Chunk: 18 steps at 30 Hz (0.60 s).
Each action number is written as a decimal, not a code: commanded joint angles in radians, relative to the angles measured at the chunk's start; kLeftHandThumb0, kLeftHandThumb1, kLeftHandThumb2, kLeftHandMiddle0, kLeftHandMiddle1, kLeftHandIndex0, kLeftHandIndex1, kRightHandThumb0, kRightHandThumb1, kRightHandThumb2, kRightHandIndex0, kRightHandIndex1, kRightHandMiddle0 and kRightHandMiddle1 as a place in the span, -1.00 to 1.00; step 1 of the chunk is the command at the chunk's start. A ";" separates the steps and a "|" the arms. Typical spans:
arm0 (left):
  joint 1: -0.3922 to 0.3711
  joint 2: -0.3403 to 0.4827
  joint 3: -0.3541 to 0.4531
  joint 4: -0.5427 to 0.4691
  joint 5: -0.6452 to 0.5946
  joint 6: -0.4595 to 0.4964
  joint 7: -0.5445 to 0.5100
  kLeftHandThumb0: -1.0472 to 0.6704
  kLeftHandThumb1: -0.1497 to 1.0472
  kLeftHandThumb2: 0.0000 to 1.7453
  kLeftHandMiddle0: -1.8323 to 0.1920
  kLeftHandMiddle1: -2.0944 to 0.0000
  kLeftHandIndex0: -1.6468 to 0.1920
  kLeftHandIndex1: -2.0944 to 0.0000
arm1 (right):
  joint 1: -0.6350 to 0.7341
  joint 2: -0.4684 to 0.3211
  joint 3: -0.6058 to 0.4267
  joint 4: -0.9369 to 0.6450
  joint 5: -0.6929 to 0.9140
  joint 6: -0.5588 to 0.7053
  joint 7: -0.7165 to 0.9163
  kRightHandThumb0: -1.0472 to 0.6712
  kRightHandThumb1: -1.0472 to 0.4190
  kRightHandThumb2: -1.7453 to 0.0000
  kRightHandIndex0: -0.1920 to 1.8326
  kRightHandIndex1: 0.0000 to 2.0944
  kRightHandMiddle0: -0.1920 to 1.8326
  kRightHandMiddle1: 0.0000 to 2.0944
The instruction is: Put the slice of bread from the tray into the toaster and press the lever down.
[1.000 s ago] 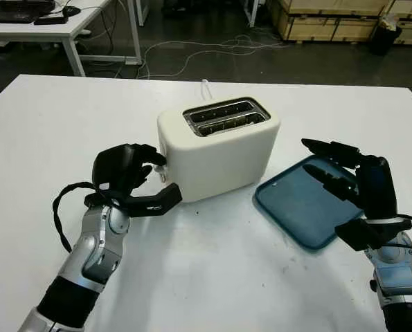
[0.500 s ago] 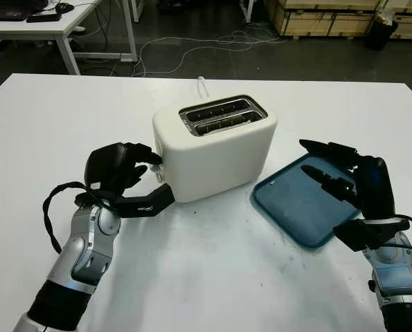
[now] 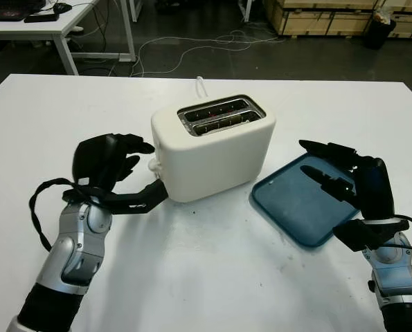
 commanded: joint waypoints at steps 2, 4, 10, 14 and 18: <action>0.005 -0.011 0.010 -0.022 0.017 -0.011 0.015 0.10 0.62 -1.00 0.09 -0.61 -0.29 1.00 | -0.007 0.007 0.008 -0.008 -0.002 -0.007 -0.008 -0.02 -0.74 1.00 0.19 -1.00 0.12 -1.00; 0.001 -0.013 0.003 -0.028 0.028 0.007 -0.003 0.10 0.60 -1.00 0.10 -0.59 -0.30 0.99 | -0.006 0.008 0.007 -0.011 -0.003 -0.002 -0.009 -0.02 -0.74 1.00 0.19 -1.00 0.12 -1.00; 0.007 -0.046 0.031 -0.019 0.001 -0.025 0.043 0.02 0.50 -1.00 0.04 -0.08 -0.29 1.00 | -0.006 0.009 0.003 -0.010 0.003 0.000 -0.008 -0.02 -0.73 1.00 0.18 -1.00 0.11 -1.00; 0.017 -0.112 0.078 -0.014 -0.065 -0.071 0.123 -0.07 0.60 -0.97 0.15 0.14 -0.21 1.00 | -0.023 0.010 0.000 0.013 0.017 -0.004 -0.008 -0.04 -0.74 1.00 0.18 -1.00 0.11 -1.00; 0.036 -0.180 0.138 -0.052 -0.192 -0.121 0.137 -0.12 0.76 -0.90 0.28 0.26 -0.04 1.00 | -0.096 0.017 -0.017 0.103 0.143 0.018 0.055 -0.05 -0.77 0.99 0.17 -1.00 0.07 -1.00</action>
